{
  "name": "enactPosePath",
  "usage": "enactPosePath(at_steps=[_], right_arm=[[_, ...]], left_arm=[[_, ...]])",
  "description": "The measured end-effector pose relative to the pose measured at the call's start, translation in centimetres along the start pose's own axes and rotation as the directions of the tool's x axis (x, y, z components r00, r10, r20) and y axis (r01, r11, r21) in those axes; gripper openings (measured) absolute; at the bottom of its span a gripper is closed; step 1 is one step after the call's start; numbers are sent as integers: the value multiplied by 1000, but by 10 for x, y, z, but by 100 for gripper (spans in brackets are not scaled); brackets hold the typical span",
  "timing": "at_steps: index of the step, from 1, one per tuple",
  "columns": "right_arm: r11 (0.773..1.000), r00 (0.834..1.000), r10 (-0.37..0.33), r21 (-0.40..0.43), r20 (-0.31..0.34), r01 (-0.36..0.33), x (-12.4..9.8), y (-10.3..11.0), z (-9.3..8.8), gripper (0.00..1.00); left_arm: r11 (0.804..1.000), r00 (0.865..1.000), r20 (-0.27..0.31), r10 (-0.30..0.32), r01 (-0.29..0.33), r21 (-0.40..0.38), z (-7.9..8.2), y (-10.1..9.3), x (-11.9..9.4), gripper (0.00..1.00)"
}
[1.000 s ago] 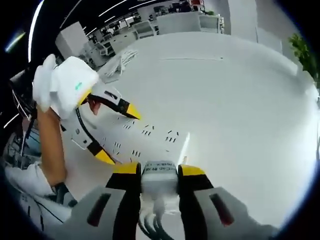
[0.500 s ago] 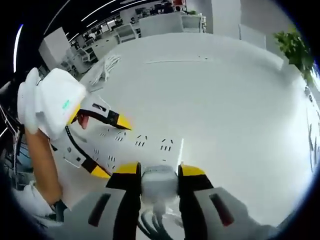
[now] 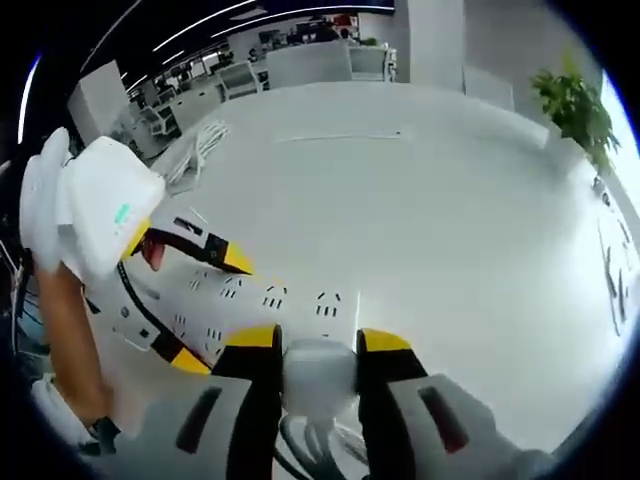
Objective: Straighten the power strip on the desk, plug the charger into it
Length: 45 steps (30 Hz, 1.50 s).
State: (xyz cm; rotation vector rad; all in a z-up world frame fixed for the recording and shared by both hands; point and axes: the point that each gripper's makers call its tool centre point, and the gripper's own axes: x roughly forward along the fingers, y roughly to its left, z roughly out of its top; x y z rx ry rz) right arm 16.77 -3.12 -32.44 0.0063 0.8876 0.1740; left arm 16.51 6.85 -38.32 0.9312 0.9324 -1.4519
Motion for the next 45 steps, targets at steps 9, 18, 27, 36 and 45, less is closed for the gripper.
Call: enactPosePath(at_steps=[9,18,27,36,45], right_arm=[[991,995,97,86,26,-99,11,8,-5,28],[993,994,83,83,75,-90,13,-2,1,29],[991,990,119,60,69,-123,9,2,-7,30],[982,984,168,83,55,-172,8,5,-10,30],[989,989,131,60,74,-136,11,2,1,30]], left_arm=[[1000,1000,-5,2,-2,1,1,0,1,67],[1000,1000,-7,6,-6,-8,2,2,1,68],[1000,1000,10,0,0,-10,3,1,0,68],[1000,1000,7,2,-2,-9,3,1,0,68],[1000,1000,9,2,-2,-9,3,0,0,68]])
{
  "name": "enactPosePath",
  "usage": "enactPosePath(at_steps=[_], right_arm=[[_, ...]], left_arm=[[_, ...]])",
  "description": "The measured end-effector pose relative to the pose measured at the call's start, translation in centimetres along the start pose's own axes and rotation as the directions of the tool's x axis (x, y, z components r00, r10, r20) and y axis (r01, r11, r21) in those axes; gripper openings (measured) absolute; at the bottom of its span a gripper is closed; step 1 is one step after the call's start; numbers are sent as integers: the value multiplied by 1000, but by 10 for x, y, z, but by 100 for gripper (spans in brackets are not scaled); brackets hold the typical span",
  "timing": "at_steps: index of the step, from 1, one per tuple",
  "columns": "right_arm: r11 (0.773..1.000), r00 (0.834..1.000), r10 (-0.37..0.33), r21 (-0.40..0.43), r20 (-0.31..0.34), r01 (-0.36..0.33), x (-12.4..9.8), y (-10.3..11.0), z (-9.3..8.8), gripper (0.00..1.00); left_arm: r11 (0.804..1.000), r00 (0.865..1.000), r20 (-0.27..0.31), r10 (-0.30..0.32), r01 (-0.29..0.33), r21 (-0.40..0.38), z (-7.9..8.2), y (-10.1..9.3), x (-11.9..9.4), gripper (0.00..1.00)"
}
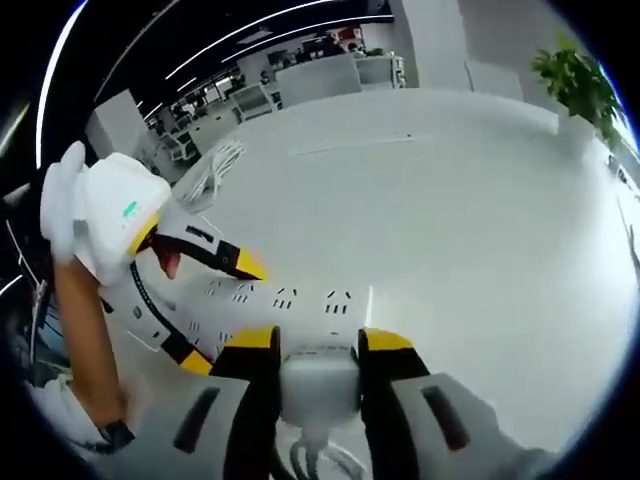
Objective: Straighten the power strip on the desk, plug the charger into it
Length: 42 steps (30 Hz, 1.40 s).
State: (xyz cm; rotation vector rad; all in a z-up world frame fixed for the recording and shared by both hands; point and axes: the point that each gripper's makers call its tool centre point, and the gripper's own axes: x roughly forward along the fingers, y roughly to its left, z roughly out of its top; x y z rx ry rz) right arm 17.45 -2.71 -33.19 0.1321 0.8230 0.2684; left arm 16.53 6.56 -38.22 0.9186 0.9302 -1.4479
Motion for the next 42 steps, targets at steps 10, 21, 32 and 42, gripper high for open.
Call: enactPosePath(at_steps=[10,21,32,42], right_arm=[[998,999,-34,-52,-5,34,6,3,13,29],[994,997,-64,-86,41,68,9,5,20,29],[997,987,-49,-57,154,59,7,5,23,29],[998,978,-44,-33,204,52,15,4,22,29]], left_arm=[[1000,1000,2,-1,1,2,0,0,0,68],[1000,1000,0,-1,1,5,0,0,0,68],[1000,1000,-9,6,-6,6,-1,1,0,68],[1000,1000,2,14,-14,-1,-1,6,1,68]])
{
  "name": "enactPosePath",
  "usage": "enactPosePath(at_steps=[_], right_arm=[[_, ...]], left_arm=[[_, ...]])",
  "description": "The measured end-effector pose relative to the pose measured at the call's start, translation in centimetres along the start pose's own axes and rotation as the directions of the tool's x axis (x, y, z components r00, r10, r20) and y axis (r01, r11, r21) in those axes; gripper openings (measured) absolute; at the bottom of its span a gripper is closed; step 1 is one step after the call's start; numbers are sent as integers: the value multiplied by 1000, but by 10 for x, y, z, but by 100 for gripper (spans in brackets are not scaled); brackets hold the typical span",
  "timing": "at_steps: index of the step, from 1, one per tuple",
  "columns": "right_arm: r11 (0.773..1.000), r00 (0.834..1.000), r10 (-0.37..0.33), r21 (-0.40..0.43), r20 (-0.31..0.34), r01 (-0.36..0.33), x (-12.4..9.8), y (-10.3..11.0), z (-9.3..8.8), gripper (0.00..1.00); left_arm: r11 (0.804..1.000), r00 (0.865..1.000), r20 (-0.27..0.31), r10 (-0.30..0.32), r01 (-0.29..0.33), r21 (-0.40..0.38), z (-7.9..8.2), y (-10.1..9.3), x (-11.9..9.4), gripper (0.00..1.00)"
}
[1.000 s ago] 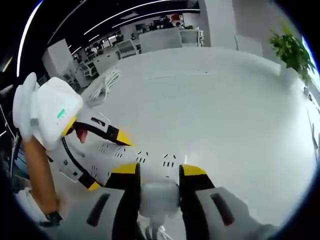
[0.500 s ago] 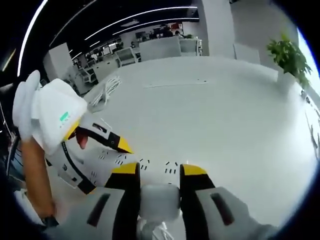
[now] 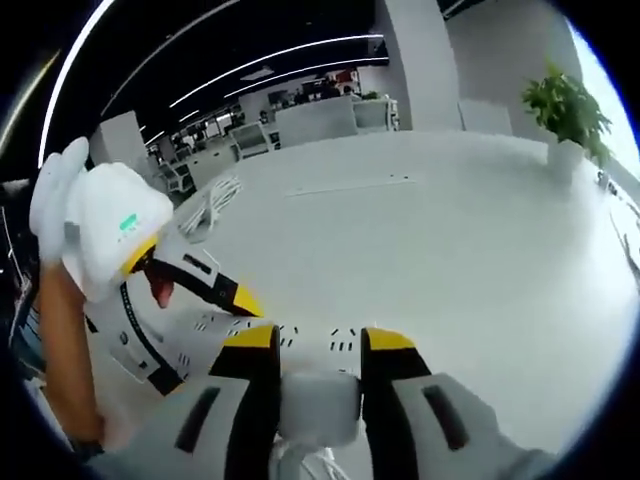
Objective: Straighten the power strip on the desk, plug the charger into it
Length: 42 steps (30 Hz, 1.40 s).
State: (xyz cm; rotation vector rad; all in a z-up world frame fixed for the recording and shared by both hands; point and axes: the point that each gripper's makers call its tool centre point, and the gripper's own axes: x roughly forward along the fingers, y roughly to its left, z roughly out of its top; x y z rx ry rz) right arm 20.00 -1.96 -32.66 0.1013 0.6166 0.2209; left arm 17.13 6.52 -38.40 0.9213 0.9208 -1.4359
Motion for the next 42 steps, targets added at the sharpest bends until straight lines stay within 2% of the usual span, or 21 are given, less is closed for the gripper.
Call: enactPosePath(at_steps=[4,13,16,17,20,22,24,25,29,33,38,42], right_arm=[[1000,1000,-1,-12,21,1,0,-1,2,29],[1000,1000,22,-13,18,-22,-1,1,2,30],[998,999,35,-44,5,-35,-3,3,2,32],[995,998,60,-78,15,-58,-5,6,6,32],[992,997,68,-108,45,-63,-14,6,17,36],[985,997,66,-165,33,-60,-18,4,19,41],[984,997,71,-161,-34,-76,-24,2,12,42],[983,996,76,-165,-44,-82,-26,2,12,42],[983,990,76,-156,-116,-94,-37,3,2,39],[986,983,57,-147,-172,-83,-33,4,-10,35],[984,977,1,-175,-213,-39,-26,5,-20,35],[986,977,-10,-162,-215,-25,-22,6,-22,33]], left_arm=[[1000,1000,-11,5,-5,1,0,0,0,68],[1000,1000,3,0,0,-7,-1,-5,-1,68],[1000,1000,18,-7,8,-10,-1,-6,-2,68],[1000,1000,23,-10,10,-11,-1,-7,-2,68],[1000,999,30,-14,15,-13,0,-8,-2,68],[1000,999,29,-14,14,-13,0,-8,-2,68],[1000,1000,26,-12,13,-12,0,-9,-1,68],[1000,1000,25,-12,12,-12,0,-9,-1,68],[1000,1000,26,-13,13,-13,0,-10,-1,68],[1000,1000,25,-12,12,-13,0,-10,-1,68],[1000,1000,26,-13,13,-13,1,-9,-1,68],[1000,1000,25,-13,14,-12,1,-8,-1,68]])
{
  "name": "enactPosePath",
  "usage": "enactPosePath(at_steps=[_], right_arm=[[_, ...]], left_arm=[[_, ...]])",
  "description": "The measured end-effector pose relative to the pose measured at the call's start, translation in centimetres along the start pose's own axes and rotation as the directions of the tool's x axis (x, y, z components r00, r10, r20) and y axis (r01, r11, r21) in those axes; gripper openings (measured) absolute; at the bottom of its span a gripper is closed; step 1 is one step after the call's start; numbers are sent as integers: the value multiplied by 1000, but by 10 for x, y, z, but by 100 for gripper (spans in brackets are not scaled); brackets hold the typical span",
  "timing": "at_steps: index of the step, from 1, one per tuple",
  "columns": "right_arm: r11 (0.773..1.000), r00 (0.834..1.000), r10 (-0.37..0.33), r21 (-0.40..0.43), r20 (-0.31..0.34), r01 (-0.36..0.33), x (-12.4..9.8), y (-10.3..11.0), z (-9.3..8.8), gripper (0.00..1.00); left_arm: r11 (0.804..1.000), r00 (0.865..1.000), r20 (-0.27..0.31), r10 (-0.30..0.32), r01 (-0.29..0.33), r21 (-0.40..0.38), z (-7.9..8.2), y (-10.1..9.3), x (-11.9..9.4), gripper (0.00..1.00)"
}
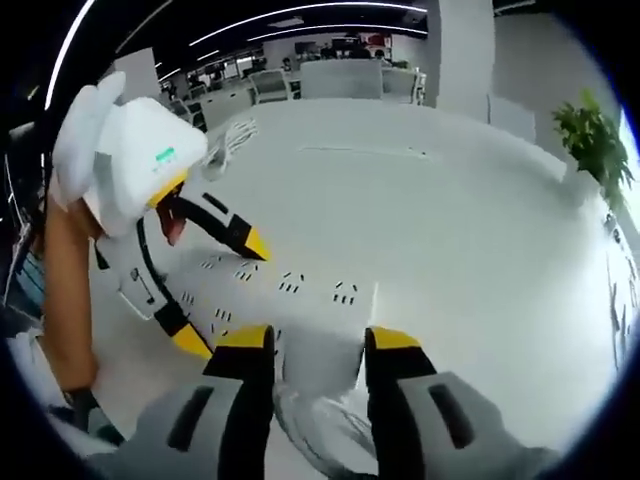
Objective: Straighten the power strip on the desk, plug the charger into it
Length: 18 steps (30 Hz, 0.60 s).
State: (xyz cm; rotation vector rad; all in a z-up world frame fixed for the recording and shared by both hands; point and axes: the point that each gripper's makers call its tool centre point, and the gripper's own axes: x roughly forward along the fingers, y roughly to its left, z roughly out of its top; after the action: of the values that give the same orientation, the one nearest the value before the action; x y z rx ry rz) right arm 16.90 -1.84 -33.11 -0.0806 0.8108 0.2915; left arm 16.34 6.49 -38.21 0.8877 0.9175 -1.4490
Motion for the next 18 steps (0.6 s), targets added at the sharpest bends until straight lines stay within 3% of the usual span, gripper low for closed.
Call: enactPosePath(at_steps=[3,18], right_arm=[[998,1000,-18,55,6,18,0,-2,2,32],[997,999,-48,65,-3,48,-4,-5,2,27]], left_arm=[[1000,1000,3,-2,2,0,0,1,0,68],[1000,1000,5,-5,5,1,0,3,0,68]])
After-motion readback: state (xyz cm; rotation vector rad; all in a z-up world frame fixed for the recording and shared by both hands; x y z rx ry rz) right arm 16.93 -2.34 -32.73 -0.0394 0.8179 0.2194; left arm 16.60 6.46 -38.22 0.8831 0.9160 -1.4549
